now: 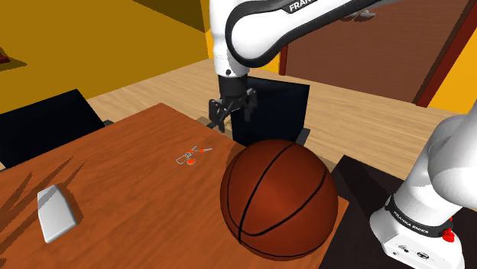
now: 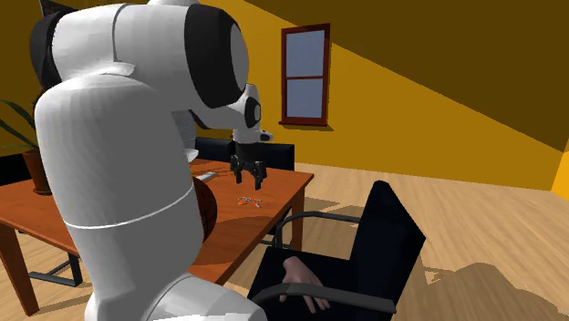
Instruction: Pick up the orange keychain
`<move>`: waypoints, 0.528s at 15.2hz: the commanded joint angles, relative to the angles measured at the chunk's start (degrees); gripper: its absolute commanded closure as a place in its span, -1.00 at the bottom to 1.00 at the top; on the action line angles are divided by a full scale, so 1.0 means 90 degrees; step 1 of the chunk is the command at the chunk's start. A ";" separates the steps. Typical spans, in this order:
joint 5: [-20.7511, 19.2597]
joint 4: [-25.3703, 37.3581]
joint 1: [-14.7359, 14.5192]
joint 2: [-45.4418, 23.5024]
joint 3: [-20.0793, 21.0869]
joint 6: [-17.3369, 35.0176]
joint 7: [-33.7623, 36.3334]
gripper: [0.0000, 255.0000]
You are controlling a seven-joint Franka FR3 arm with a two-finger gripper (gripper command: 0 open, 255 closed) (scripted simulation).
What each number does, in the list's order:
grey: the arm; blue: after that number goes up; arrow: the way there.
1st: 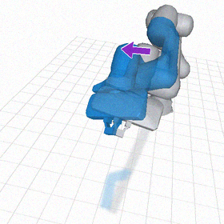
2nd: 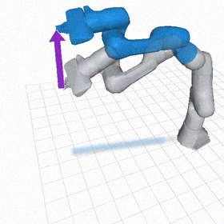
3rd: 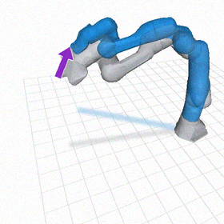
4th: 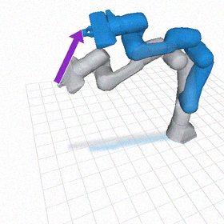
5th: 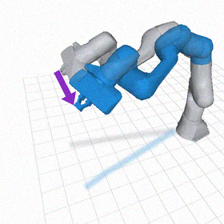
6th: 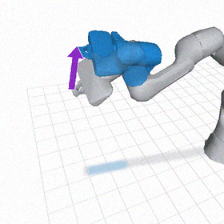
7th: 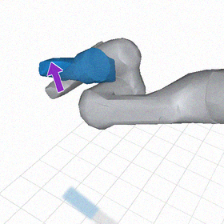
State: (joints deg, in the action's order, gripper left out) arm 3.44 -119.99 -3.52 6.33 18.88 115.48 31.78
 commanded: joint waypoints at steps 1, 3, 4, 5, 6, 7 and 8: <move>-0.0195 0.0332 -0.0050 -0.0512 0.0125 0.0129 0.0293 -1.00; -0.0417 0.0711 -0.0130 -0.1027 0.0212 0.0203 0.0581 -1.00; -0.0534 0.0915 -0.0182 -0.1289 0.0242 0.0226 0.0722 -1.00; -0.0652 0.1128 -0.0240 -0.1552 0.0264 0.0240 0.0860 -1.00; -0.0770 0.1352 -0.0303 -0.1817 0.0281 0.0244 0.0994 -1.00; -0.0888 0.1586 -0.0374 -0.2084 0.0289 0.0239 0.1122 -1.00; -0.1002 0.1830 -0.0453 -0.2352 0.0288 0.0225 0.1244 -1.00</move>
State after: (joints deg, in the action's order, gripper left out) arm -4.38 -105.77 -6.99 -12.09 21.47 117.37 41.82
